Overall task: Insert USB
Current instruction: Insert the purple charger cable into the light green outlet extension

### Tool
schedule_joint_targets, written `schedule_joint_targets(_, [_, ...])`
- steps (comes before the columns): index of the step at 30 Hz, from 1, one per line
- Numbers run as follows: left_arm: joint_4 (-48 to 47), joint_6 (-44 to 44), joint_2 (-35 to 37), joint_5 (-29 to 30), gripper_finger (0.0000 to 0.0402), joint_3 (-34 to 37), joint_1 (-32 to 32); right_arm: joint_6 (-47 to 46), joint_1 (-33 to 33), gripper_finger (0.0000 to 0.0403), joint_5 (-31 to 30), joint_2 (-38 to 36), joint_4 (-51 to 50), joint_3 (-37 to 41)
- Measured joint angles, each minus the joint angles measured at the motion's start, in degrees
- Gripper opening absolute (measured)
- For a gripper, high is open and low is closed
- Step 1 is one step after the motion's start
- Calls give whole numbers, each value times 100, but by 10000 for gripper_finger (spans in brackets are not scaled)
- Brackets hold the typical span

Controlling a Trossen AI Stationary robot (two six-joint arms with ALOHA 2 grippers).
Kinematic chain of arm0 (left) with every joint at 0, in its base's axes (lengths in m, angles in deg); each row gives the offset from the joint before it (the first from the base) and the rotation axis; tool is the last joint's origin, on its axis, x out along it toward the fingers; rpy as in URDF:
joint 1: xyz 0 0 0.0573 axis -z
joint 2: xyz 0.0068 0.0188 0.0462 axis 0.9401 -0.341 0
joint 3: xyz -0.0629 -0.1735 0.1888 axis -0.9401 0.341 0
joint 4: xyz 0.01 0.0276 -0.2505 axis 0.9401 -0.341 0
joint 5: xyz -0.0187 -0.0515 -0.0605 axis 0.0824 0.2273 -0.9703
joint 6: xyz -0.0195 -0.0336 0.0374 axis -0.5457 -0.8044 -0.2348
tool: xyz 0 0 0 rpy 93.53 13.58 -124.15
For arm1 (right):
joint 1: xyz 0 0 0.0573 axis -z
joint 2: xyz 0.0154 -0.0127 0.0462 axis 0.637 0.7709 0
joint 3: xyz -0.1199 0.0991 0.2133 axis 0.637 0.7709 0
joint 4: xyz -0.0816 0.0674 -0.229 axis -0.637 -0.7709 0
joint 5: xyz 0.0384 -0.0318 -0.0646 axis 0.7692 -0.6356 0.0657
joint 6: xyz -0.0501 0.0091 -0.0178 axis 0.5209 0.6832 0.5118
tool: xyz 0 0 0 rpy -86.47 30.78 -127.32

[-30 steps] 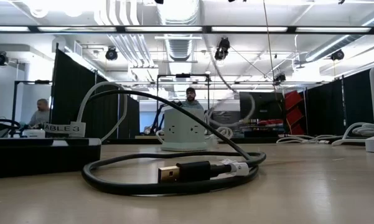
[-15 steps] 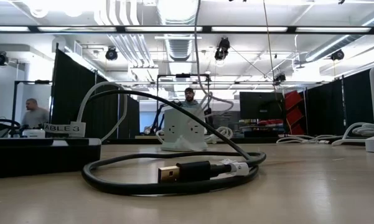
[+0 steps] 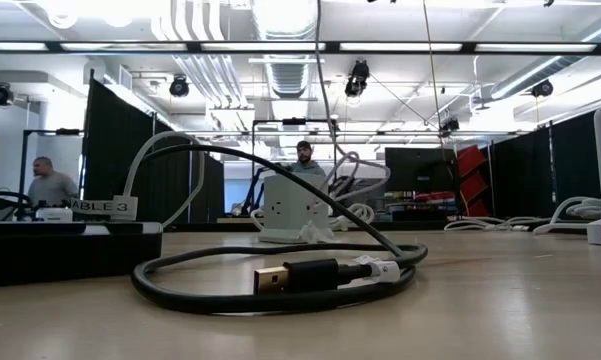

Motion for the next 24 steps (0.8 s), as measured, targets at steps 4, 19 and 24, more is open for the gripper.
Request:
schedule_joint_targets(4, [141,-102,-83,-140,69,0,6,-12,0,13,0,0,39,0])
schedule_joint_targets(19, [939,-149,-68,-150,63,2,4,-144,0,13,0,4,-17,0])
schedule_joint_targets(24, [933,-432,-67,-152,18,0,4,-242,0,13,1,15,-31,0])
